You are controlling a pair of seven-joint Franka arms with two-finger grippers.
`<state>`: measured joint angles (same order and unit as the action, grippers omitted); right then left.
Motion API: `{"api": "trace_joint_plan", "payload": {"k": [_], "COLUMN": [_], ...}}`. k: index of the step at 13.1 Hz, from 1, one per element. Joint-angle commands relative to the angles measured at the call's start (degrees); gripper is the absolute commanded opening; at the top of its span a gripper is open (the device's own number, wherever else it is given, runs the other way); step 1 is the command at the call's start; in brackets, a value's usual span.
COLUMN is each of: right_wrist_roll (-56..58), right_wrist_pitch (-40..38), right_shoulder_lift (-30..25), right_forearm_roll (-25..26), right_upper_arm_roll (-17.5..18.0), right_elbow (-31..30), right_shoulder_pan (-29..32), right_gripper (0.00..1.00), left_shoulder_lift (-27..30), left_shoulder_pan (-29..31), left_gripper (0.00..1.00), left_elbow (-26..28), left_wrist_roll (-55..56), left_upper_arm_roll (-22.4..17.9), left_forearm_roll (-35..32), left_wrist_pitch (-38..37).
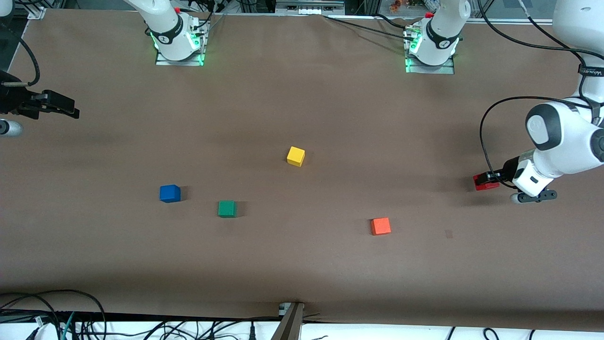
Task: Pass red block to right arm, stack on blue
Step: 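Lower the left gripper onto the red cube and close it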
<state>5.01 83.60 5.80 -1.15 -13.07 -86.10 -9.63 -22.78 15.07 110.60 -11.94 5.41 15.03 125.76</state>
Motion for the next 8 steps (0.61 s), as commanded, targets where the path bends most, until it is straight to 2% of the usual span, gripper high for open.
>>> {"api": "trace_joint_plan", "payload": {"k": [1,4,7,8], "right_wrist_roll": [0.00,0.00,0.08,0.09], "right_wrist_pitch": [0.59,1.12,1.83,1.65], "right_shoulder_lift": [0.26,0.35,1.75,2.63], "right_forearm_roll": [0.00,0.00,0.18,0.09], "right_upper_arm_roll": [0.33,0.41,0.68,0.68], "right_elbow": [0.84,0.84,0.84,0.84], "right_shoulder_pan": [0.31,0.05,-1.09,-1.70], "right_gripper": [1.00,1.00,1.00,1.00], "left_shoulder_lift": [0.11,0.28,0.11,0.11], "left_shoulder_pan": [0.49,0.22,-0.04,-0.04], "left_gripper": [0.13,0.13,0.14,0.18], "left_elbow": [-2.66,-5.12,-7.58,-7.77], "left_wrist_roll": [-9.65,-15.28,-22.04,-25.03], "left_upper_arm_roll": [0.30,0.39,2.49,3.80], "left_forearm_roll": [9.12,19.58,21.98,21.98], "left_wrist_pitch": [-6.91,-15.61,-17.57,-17.66]}}
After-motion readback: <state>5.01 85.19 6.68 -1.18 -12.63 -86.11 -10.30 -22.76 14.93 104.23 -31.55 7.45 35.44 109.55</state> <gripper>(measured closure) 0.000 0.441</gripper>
